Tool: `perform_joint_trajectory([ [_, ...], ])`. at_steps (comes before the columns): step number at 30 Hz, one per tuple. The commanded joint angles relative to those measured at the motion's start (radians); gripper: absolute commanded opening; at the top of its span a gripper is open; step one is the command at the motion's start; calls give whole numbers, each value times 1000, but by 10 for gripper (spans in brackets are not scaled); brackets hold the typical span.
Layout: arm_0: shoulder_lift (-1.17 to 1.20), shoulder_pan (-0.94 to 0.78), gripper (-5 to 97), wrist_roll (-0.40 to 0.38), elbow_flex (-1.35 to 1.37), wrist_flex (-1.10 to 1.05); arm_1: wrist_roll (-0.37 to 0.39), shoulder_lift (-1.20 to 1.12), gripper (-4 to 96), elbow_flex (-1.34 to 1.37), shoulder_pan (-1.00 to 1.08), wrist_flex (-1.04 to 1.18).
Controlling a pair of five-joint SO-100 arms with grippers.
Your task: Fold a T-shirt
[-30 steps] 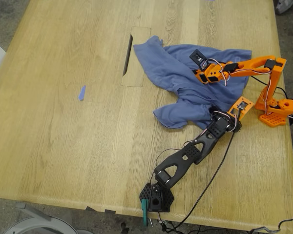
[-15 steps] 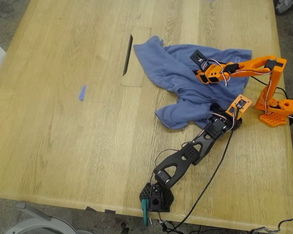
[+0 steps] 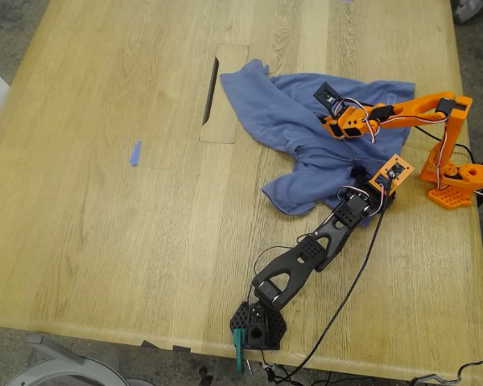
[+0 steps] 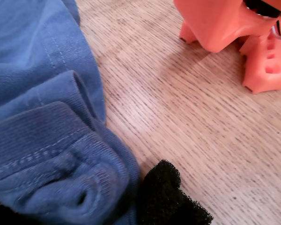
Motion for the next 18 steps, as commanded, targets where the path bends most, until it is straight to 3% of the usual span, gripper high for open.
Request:
perform_joint_trajectory([
  [1, -21, -43, 375, 58, -31, -5, 8, 54, 0, 2, -11, -9],
  [10, -32, -44, 293, 153, -23, 8, 8, 61, 0, 9, -11, -11],
  [18, -29, -60, 132, 158, -23, 31, 3, 92, 0, 35, -8, -11],
])
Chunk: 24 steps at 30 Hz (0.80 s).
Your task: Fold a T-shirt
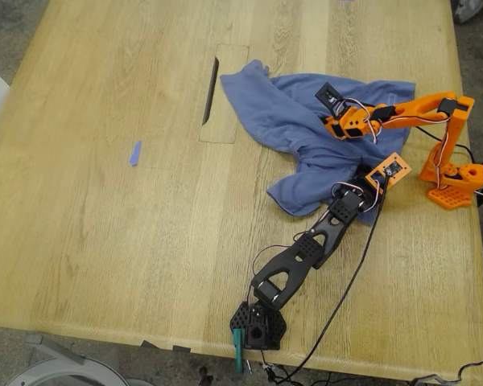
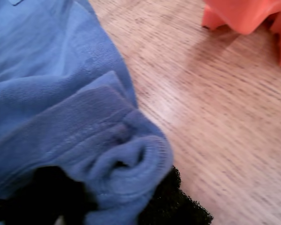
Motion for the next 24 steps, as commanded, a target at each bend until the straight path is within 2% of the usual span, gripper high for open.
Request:
perform_joint_trajectory([
  [1, -3, -17, 90, -12, -23, 34, 3, 60, 0, 3, -8, -11],
  [3, -2, -20, 1, -38, -25, 38, 3, 69, 0, 8, -8, -12],
  [12, 64, -18, -1, -38, -28, 98, 0, 195, 0, 66, 12, 23],
  [24, 354, -103, -1, -41, -28, 285, -6, 387, 0, 156, 28, 41],
])
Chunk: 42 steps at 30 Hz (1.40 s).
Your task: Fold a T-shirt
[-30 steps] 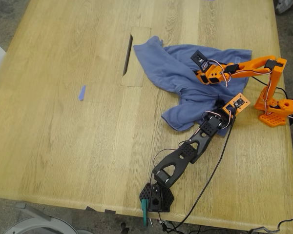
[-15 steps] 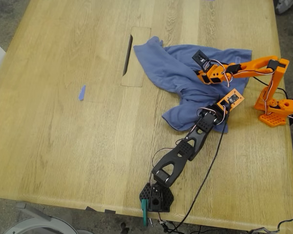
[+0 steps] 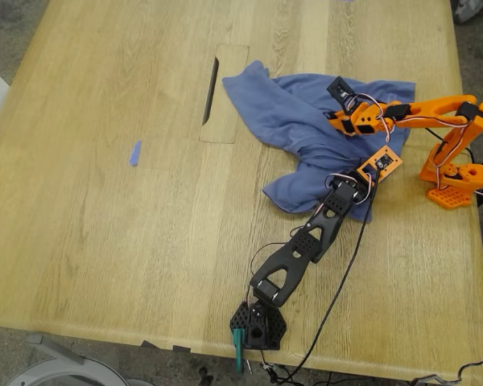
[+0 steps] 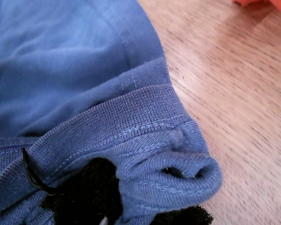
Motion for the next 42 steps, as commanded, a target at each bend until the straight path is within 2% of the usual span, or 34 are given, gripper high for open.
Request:
perform_joint_trajectory([
  [1, 195, -49, -1, -15, -29, 91, -6, 91, 0, -5, 11, -6],
  [19, 586, -190, -1, -6, -29, 357, -25, 308, 1, -97, -14, 38],
  [42, 919, -272, -1, 11, -31, 390, -46, 337, 6, -479, -72, 26],
])
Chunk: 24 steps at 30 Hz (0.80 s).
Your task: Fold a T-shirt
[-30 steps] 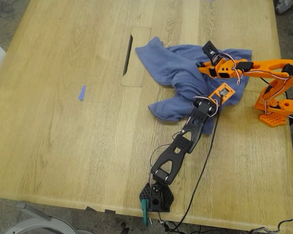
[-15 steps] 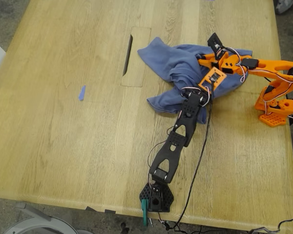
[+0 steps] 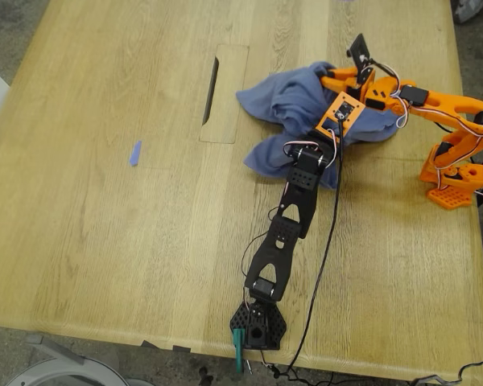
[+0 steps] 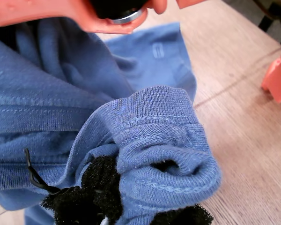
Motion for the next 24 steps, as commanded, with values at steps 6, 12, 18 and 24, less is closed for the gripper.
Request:
perform_joint_trajectory([
  [6, 324, -89, -1, 15, -31, -48, -6, 75, 7, -189, 5, -41],
  [12, 390, -140, -1, 18, -32, -127, -11, 78, 7, -247, 43, -106],
  [18, 445, -175, -1, 20, -34, -176, -12, 80, 12, -313, 77, -195],
  [24, 479, -212, -1, 21, -34, -247, -12, 103, 12, -331, 78, -201],
])
